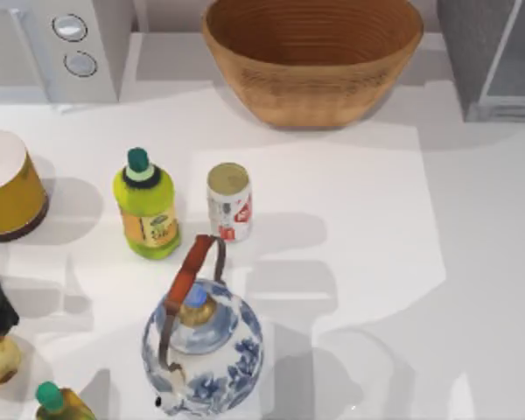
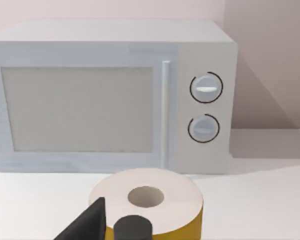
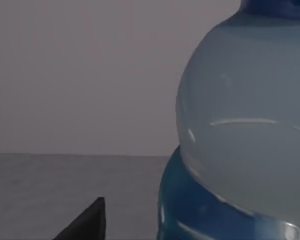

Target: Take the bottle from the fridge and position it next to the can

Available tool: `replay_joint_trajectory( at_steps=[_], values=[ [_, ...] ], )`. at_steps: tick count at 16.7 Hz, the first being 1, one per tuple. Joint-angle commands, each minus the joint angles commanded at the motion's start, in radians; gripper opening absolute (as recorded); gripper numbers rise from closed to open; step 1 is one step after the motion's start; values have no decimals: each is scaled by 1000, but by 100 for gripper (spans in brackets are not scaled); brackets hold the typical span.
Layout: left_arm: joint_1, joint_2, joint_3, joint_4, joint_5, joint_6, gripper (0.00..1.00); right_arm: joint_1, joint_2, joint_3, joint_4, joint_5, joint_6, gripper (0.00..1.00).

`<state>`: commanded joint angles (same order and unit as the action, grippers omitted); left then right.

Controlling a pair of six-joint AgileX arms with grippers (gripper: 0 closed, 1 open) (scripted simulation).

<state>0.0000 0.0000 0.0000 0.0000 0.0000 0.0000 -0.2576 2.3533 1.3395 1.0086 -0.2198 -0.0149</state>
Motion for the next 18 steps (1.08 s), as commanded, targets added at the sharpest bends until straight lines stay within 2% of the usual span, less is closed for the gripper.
replay_joint_trajectory(
  at_steps=[3,16,18],
  values=[
    [0,0,0,0,0,0,100,0,0,1,0,0,0,100],
    [0,0,0,0,0,0,100,0,0,1,0,0,0,2],
    [0,0,0,0,0,0,100,0,0,1,0,0,0,0]
  ],
)
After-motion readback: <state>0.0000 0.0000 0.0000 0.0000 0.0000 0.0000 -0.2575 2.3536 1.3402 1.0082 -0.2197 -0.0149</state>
